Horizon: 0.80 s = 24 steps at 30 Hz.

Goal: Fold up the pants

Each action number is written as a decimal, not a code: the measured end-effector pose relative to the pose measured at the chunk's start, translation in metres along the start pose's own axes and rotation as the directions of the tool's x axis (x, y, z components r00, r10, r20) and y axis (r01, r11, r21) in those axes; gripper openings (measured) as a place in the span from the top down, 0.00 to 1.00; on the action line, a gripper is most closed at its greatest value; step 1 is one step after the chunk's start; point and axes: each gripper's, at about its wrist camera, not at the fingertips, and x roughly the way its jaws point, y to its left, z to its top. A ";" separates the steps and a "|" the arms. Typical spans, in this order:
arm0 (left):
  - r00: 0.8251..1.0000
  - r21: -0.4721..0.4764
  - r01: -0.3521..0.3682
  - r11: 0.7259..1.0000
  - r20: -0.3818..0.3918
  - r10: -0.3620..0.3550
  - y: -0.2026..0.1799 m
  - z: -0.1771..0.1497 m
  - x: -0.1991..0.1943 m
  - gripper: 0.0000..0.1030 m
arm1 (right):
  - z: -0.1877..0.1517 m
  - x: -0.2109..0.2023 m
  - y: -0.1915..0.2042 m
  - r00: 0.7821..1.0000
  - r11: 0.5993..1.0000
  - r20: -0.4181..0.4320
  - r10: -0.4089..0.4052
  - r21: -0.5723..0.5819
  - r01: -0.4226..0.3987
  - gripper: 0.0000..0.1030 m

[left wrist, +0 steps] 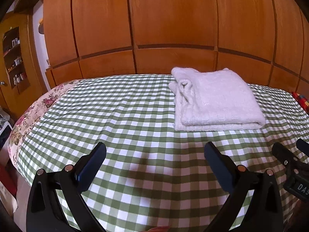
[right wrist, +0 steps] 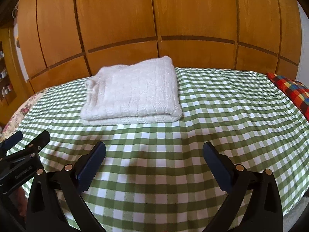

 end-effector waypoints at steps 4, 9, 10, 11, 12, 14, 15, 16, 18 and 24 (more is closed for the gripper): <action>1.000 -0.008 0.014 1.000 0.003 -0.014 0.005 -0.003 -0.010 0.02 | 0.003 -0.009 0.001 1.000 1.000 0.017 -0.008 0.000 0.008 0.04; 0.999 -0.013 0.033 0.999 0.000 -0.033 0.006 -0.005 -0.017 0.02 | 0.004 -0.016 0.004 1.000 1.000 0.024 -0.017 -0.010 0.017 0.04; 0.999 -0.014 0.036 0.999 0.000 -0.036 0.006 -0.005 -0.018 0.02 | 0.004 -0.016 0.004 1.000 1.000 0.024 -0.019 -0.010 0.019 0.04; 0.999 -0.015 0.038 0.999 0.000 -0.038 0.006 -0.005 -0.018 0.02 | 0.004 -0.016 0.003 1.000 1.000 0.024 -0.019 -0.010 0.019 0.04; 0.999 -0.016 0.038 0.999 0.000 -0.038 0.006 -0.005 -0.018 0.02 | 0.004 -0.017 0.003 1.000 1.000 0.024 -0.018 -0.009 0.018 0.04; 0.999 -0.018 0.040 0.999 0.002 -0.040 0.006 -0.004 -0.019 0.02 | 0.004 -0.018 0.003 1.000 1.000 0.024 -0.019 -0.010 0.019 0.04; 0.999 -0.020 0.041 0.999 0.002 -0.041 0.007 -0.004 -0.019 0.02 | 0.004 -0.018 0.003 0.999 1.000 0.026 -0.020 -0.010 0.020 0.04; 0.999 -0.022 0.042 0.999 0.002 -0.042 0.007 -0.004 -0.019 0.02 | 0.003 -0.019 0.004 0.999 1.000 0.027 -0.020 -0.010 0.020 0.04; 0.999 -0.025 0.045 0.999 0.001 -0.045 0.008 -0.004 -0.020 0.02 | 0.004 -0.020 0.003 0.999 1.000 0.028 -0.021 -0.010 0.021 0.04; 0.999 -0.027 0.048 0.998 -0.001 -0.048 0.007 -0.004 -0.020 0.02 | 0.004 -0.020 0.002 1.000 1.000 0.024 -0.018 -0.012 0.018 0.04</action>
